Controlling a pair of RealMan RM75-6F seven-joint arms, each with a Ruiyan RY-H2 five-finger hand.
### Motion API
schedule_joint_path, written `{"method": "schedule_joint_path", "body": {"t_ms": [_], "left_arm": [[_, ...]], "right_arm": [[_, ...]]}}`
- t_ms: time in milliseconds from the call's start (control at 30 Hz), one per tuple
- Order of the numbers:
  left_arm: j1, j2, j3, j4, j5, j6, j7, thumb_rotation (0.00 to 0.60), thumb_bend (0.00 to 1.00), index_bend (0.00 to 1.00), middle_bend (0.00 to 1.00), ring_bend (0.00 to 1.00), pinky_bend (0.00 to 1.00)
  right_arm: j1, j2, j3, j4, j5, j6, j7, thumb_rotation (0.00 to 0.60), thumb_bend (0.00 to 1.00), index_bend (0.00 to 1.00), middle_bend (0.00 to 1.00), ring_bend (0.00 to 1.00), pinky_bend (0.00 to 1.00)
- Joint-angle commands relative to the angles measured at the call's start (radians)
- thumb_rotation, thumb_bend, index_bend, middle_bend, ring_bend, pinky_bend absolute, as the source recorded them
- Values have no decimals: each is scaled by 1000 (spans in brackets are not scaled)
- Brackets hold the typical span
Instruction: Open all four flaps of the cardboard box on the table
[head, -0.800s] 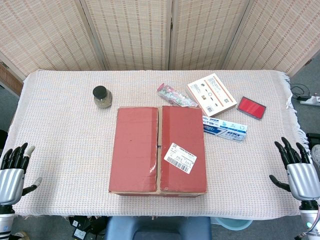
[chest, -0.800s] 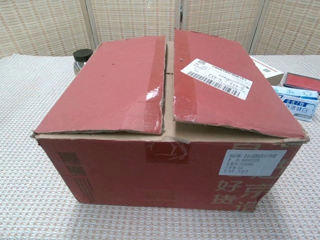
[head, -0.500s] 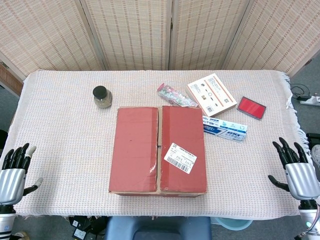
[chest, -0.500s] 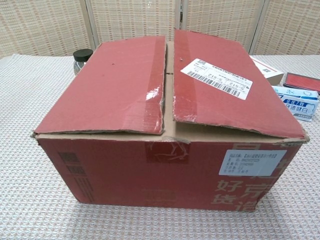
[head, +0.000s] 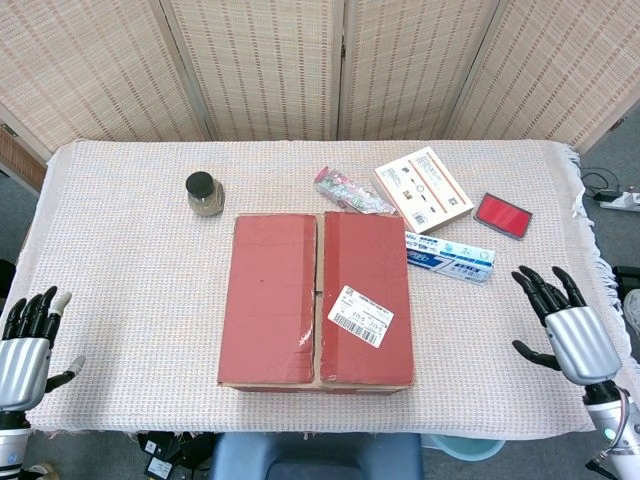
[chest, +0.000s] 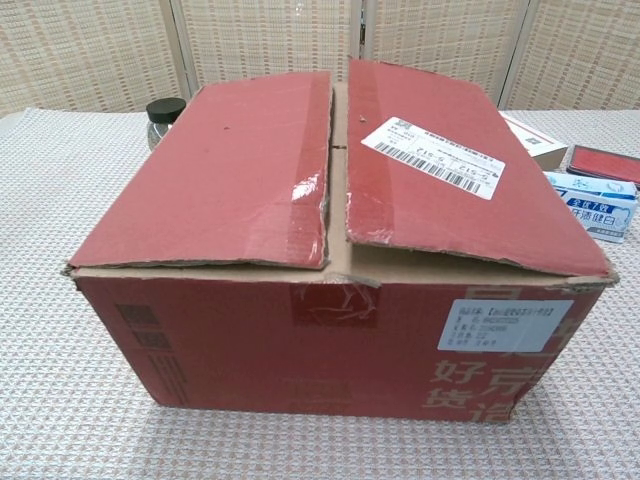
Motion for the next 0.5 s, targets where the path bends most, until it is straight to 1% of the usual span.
{"method": "schedule_joint_path", "body": {"t_ms": [33,167,333,367,400,433,467,500], "left_arm": [[0,2,1,-6,4,1,4,600,271,0,24,45,0],[4,6,1,-14,6,10,7,600,271,0,25,46,0],[10,10,4,-19,6,14,8,600,271,0,25,48,0],[11,11,5,-20,6,14,7,600,271,0,26,48,0],[12,11,6,-21,7,15,5,600,271,0,26,48,0],[13,11,7,-21,7,16,4,600,271,0,27,48,0],[15,12,7,-21,7,17,2,600,271,0,27,49,0],[16,12,8,-20,6,17,0,600,271,0,28,49,0]], "right_arm": [[75,87,14,-88,-54,-77,45,600,200,0,106,227,11],[164,165,41,-180,-108,-153,74,600,200,1,109,230,11],[272,208,75,-278,-124,-268,95,599,199,17,119,231,11],[293,210,79,-293,-127,-291,110,581,199,25,124,230,11],[321,210,86,-310,-130,-319,136,545,199,33,128,228,11],[342,210,89,-320,-133,-341,154,486,198,42,132,226,8],[370,211,93,-330,-136,-373,175,390,198,53,133,222,4],[389,213,95,-337,-135,-395,189,343,199,61,134,217,2]]}}
